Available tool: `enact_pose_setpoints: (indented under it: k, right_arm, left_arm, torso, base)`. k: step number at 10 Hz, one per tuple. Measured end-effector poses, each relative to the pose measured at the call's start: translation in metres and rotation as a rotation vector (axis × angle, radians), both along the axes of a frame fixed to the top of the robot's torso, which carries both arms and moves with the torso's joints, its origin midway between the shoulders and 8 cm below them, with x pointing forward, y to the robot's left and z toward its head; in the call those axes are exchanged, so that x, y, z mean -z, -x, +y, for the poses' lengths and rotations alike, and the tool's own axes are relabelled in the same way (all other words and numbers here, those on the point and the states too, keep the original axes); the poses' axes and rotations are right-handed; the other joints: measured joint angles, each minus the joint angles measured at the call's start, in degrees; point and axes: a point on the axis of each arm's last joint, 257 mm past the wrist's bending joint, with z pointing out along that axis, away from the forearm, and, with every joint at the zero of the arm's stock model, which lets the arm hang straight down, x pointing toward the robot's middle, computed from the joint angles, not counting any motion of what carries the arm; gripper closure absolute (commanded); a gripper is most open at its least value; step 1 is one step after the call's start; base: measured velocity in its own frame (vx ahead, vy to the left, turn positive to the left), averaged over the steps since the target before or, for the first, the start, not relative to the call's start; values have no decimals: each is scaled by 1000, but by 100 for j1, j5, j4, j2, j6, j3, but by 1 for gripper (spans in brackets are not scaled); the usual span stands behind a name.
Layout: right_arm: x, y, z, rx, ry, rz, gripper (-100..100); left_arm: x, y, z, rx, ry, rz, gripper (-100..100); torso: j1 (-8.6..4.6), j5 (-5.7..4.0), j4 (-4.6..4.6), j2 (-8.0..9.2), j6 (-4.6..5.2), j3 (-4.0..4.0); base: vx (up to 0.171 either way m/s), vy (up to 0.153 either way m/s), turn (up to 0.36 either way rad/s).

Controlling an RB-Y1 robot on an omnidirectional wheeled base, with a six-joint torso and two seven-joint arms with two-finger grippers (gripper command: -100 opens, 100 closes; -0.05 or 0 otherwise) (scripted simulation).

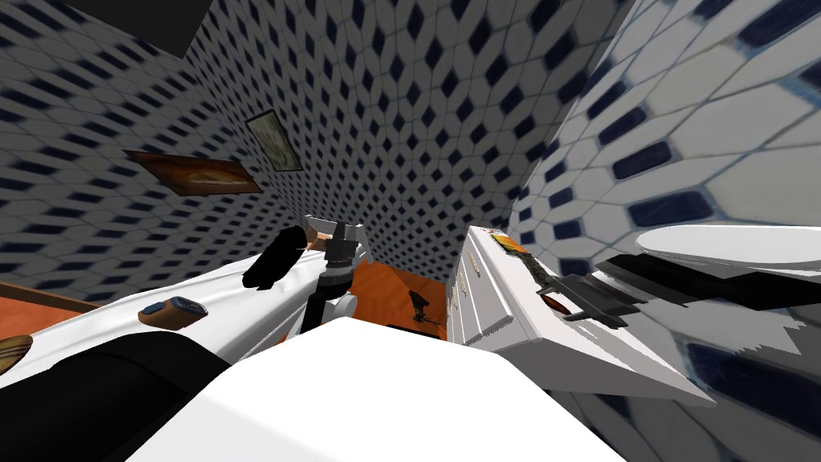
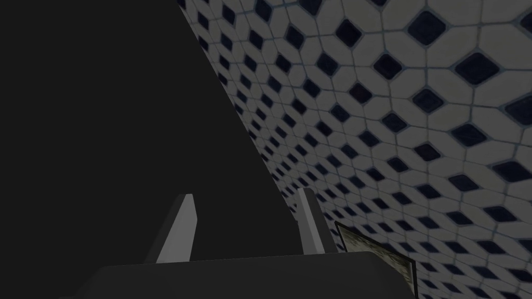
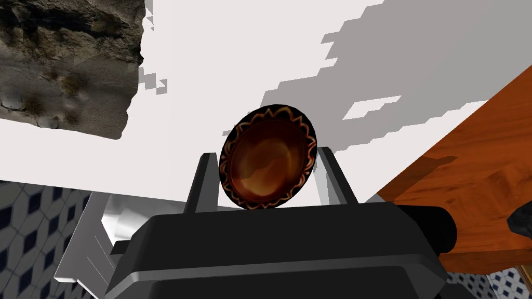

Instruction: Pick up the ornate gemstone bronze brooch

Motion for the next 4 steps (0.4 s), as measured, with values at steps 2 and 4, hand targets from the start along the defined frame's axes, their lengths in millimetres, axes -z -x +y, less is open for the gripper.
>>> enact_pose_setpoints:
  k: [2, 4]
  right_arm:
    - [-7, -2, 4, -7, 0, -5, 100]
    - [-16, -4, 9, -12, -1, -1, 0]
  left_arm:
    - [0, 0, 0, 0, 0, 0, 0]
    - [0, 0, 0, 0, 0, 0, 0]
  torso:
    - [-7, 2, 4, 5, 3, 4]
    - [-12, -4, 0, 2, 3, 1]
  base:
    - [-2, -43, -83]
    - [3, -13, -7]
